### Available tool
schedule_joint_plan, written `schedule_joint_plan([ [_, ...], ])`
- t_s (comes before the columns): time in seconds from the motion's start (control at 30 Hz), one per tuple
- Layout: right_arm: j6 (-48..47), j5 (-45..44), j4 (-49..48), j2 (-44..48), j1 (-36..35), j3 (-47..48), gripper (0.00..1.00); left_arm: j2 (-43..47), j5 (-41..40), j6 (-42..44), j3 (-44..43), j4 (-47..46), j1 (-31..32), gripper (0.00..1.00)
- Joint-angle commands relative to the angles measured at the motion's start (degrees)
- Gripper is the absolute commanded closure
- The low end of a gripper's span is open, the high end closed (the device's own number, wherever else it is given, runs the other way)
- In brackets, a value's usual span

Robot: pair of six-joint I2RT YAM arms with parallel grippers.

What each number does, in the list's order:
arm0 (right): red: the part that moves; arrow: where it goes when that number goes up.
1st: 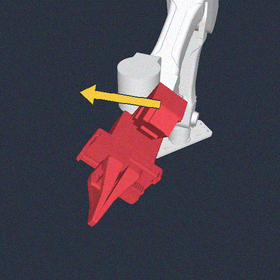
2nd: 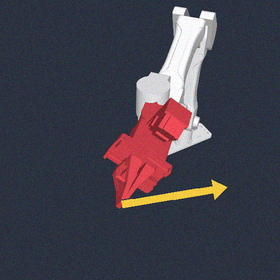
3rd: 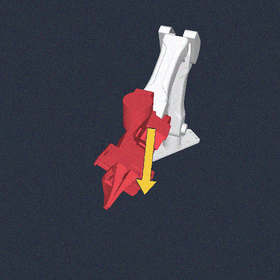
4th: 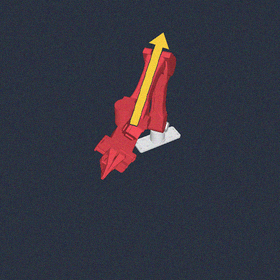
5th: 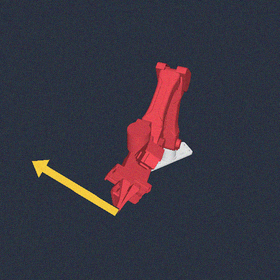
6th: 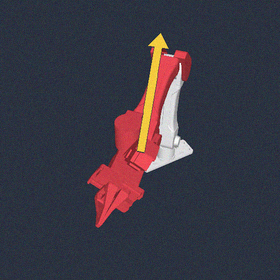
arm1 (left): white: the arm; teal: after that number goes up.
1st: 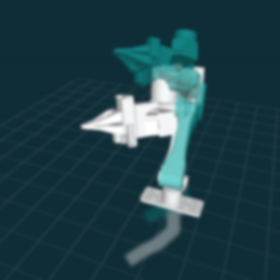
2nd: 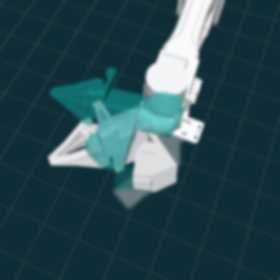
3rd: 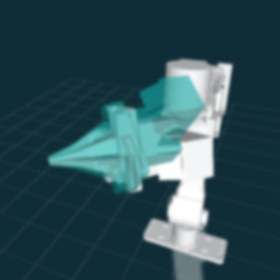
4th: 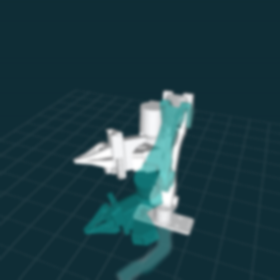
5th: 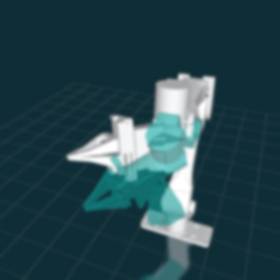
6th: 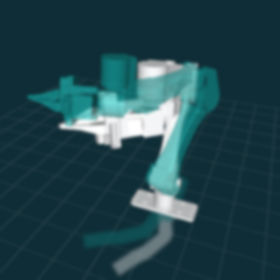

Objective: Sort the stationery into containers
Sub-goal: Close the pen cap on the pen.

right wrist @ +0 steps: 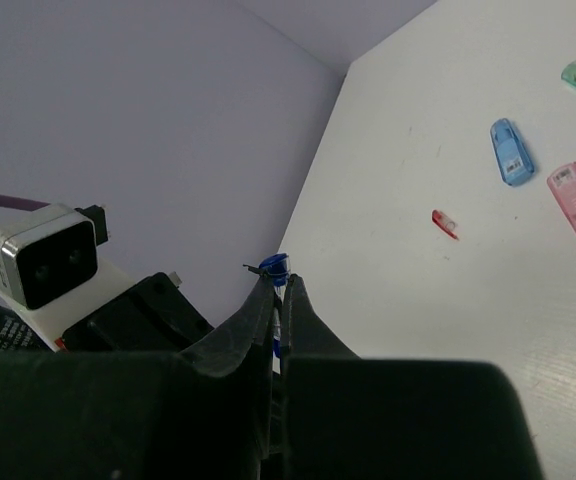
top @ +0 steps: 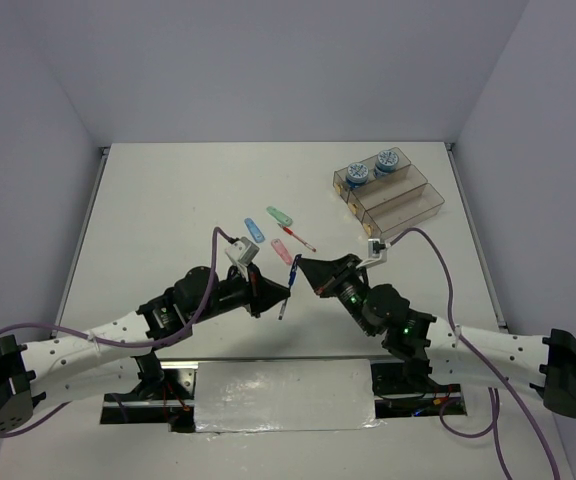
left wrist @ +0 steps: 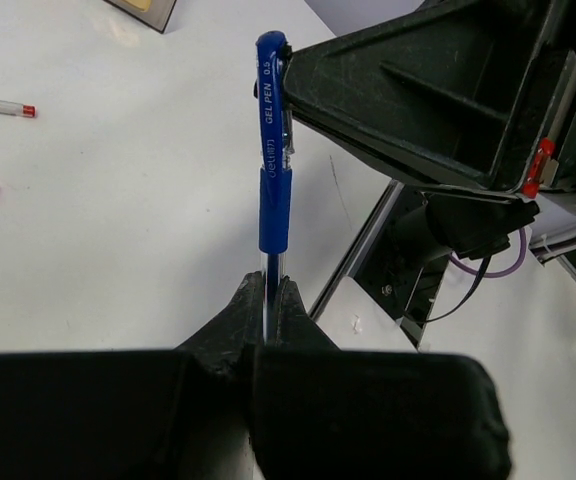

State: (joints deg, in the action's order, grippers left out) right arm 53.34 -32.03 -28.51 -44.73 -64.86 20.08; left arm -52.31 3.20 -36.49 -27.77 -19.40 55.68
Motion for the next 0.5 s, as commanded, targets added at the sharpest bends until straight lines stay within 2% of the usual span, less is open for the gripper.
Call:
schedule_joint_plan([
  [0.0,-4.1,0.7,-9.5,-1.6,-2.2,-2.3,1.0,0.5,-1.0,-1.6,-3.9,-6.0,-0.3,1.0],
  [0.13,-9.6,1.0,-16.0,-2.8,-3.1,-4.5,1.0,1.4,-1.5,-2.5,-4.9,-5.6,-0.2,1.0],
  [0.27,-13.6,5.2,-22.3,-4.7,-3.1,-6.5,1.0,2.5,-2.3,-1.9,-5.9,-3.9,-0.3,1.0],
  [0.47,-13.2,8.0,-21.7,-6.7,-3.1,-6.2,1.0,4.6,-2.6,2.1,-5.4,-2.9,-0.3,1.0],
])
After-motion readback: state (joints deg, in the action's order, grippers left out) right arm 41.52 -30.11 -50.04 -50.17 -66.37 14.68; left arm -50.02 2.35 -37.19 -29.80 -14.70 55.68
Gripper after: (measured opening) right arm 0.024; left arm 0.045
